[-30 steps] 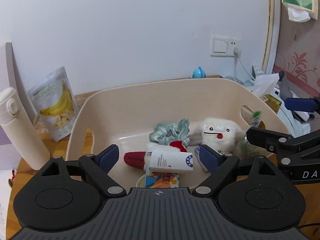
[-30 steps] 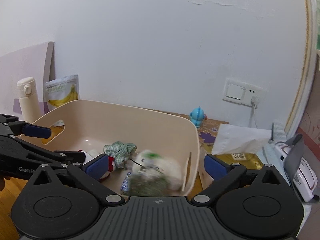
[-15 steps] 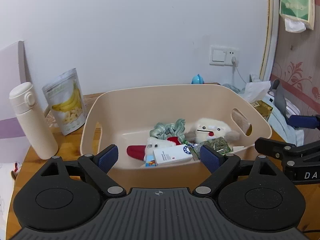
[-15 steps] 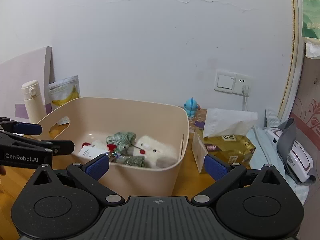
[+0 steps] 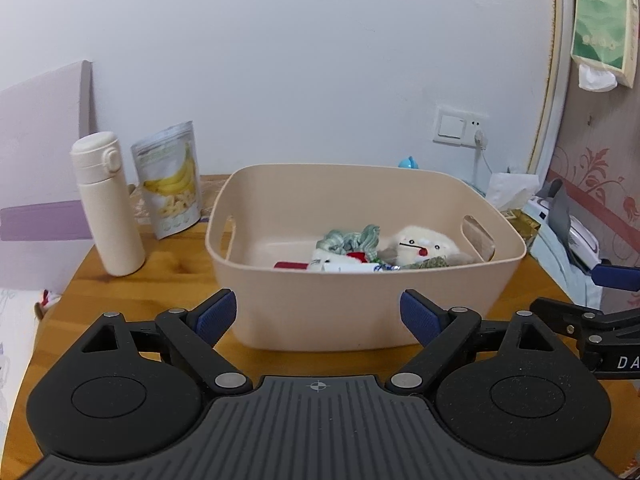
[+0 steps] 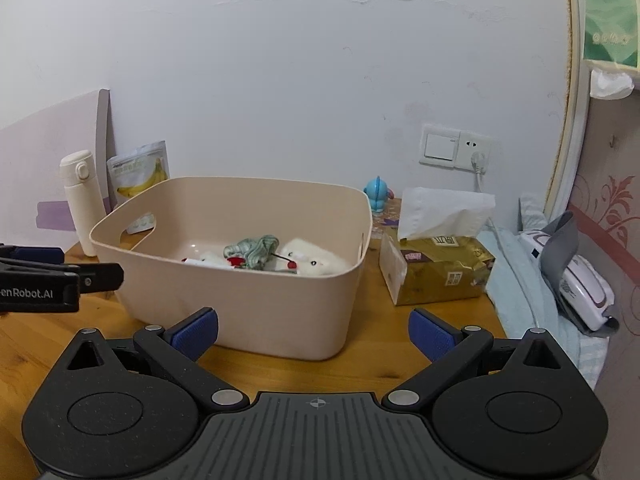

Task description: Organize objects

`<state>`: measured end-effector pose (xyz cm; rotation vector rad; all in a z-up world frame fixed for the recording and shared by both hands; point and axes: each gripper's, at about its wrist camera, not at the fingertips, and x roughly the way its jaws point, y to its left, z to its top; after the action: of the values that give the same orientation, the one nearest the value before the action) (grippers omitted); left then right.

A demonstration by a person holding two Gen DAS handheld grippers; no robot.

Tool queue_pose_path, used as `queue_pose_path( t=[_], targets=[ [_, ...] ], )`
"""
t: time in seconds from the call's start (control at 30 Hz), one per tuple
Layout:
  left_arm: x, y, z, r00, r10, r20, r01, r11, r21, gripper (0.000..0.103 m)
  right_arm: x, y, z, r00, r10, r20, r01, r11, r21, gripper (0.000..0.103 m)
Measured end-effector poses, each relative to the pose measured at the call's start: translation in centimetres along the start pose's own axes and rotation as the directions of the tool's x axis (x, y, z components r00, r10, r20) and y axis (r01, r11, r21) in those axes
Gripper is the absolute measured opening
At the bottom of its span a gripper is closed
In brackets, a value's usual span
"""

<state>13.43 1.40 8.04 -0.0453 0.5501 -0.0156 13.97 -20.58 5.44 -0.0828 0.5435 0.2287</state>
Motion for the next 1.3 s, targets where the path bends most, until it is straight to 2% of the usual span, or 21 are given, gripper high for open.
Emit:
queue_pose_path(
  t=[0.23, 0.4, 0.57, 0.97, 1.3],
  targets=[
    [-2.5, 0.4, -1.7, 1.000, 0.017, 0.000, -0.017, 1.000, -0.002, 0.091, -2.0, 1.2, -1.6, 1.000, 0.004, -0.003, -0.004, 1.000, -0.017, 0.103],
    [-4.2, 0.0, -3.0, 0.999, 0.048, 0.005, -0.048, 0.998, 0.033, 0.091, -3.2, 1.5, -2.7, 1.000, 0.013, 0.000, -0.013, 1.000, -0.003, 0.103],
    [-5.7, 0.0, -4.2, 0.999, 0.039, -0.002, -0.039, 0.999, 0.018, 0.091, -4.6, 1.7, -4.0, 1.000, 0.016, 0.005, -0.016, 1.000, 0.016, 0.103],
    [-8.0, -0.9, -7.0, 0.999, 0.051, 0.011, -0.052, 0.997, 0.050, 0.091, -7.3, 1.4, -6.4, 1.000, 0.027, -0.004, -0.026, 0.998, 0.058, 0.103],
    [-9.7, -1.5, -8.9, 1.000, 0.016, -0.008, -0.016, 0.999, 0.050, 0.091, -7.9, 1.2, -9.3, 0.999, 0.032, -0.006, -0.031, 0.997, 0.070, 0.103]
  ],
)
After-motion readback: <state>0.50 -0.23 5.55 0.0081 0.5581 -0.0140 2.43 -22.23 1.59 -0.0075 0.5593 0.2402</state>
